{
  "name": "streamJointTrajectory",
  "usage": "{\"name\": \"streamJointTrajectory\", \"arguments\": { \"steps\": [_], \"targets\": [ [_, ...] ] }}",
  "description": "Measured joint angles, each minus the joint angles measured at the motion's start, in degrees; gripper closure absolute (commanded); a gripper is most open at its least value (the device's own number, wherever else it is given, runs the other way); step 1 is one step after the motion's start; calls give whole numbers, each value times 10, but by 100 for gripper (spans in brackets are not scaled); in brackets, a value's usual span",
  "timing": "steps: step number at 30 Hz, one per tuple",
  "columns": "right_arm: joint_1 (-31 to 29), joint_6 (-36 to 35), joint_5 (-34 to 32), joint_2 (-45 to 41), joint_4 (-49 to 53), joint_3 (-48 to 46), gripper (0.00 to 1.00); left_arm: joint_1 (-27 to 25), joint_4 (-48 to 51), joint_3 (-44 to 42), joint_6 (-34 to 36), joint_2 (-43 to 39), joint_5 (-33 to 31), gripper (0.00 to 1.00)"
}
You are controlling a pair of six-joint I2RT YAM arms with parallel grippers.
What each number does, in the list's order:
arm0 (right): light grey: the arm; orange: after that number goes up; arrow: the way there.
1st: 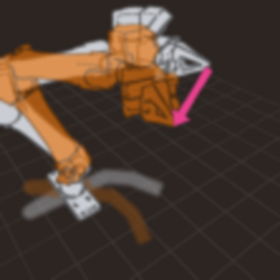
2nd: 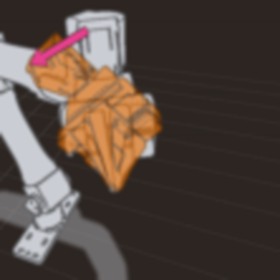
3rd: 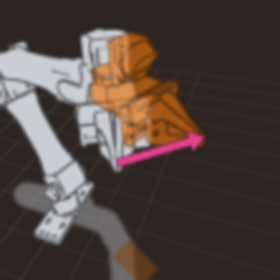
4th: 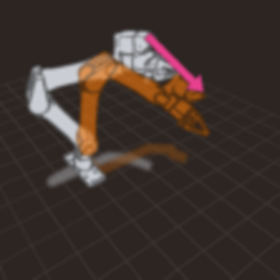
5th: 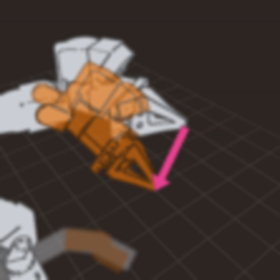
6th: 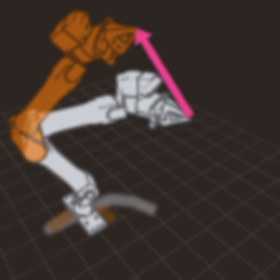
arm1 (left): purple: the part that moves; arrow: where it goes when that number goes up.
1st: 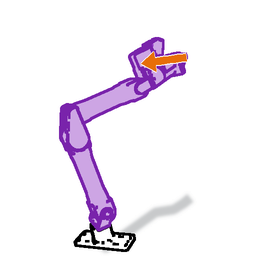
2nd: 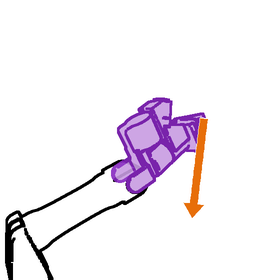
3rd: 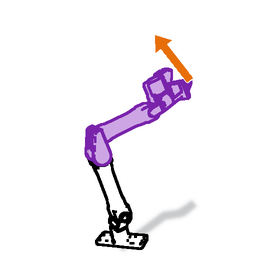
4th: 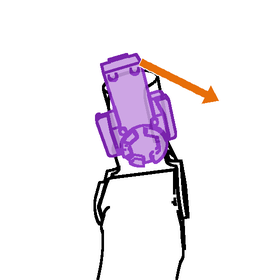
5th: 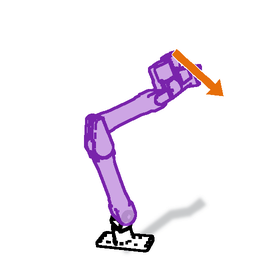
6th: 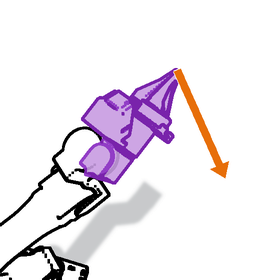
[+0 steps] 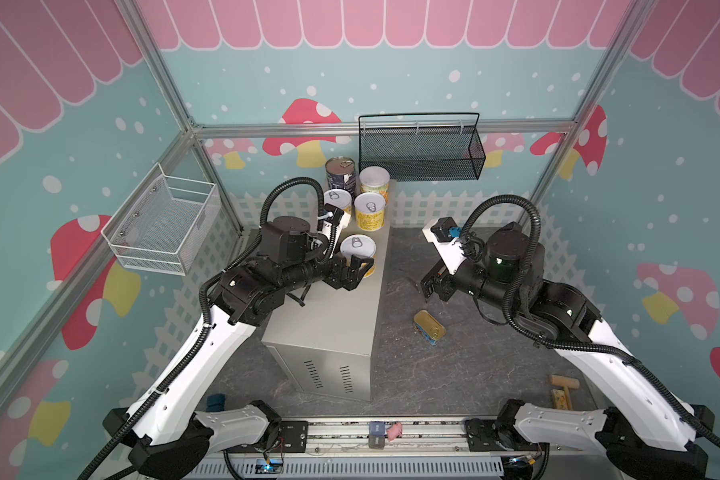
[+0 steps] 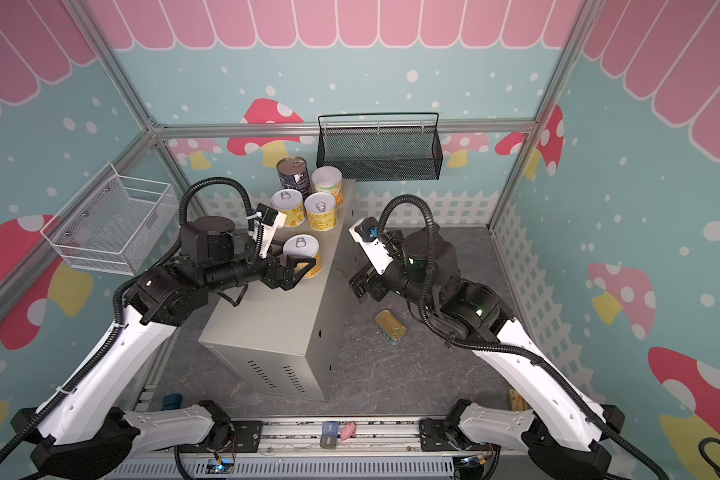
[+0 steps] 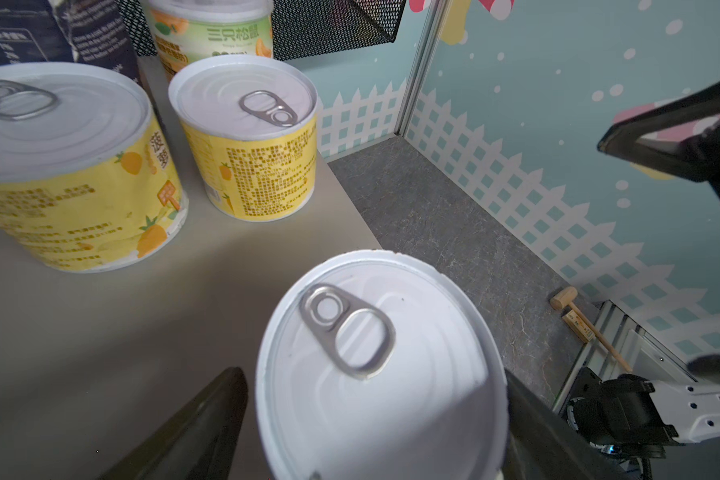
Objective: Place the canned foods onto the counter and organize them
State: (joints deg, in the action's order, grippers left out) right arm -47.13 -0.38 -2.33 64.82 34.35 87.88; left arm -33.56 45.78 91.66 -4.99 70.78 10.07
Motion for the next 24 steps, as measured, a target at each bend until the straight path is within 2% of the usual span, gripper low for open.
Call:
{"name": "streamJointTrajectory", "arguments": {
  "steps": [10,15,24],
  "targets": [
    [0,-21,36,-22,-49,-62,1,1,-19,-18,5,-7,-57,23],
    [0,-26,48,-22,-61,-73,1,23,-21,-21,13,-10,-68,30],
    [0,-27,69,-20,-94,-88,1,60,-42,-34,28,-10,-77,34]
  ]
}}
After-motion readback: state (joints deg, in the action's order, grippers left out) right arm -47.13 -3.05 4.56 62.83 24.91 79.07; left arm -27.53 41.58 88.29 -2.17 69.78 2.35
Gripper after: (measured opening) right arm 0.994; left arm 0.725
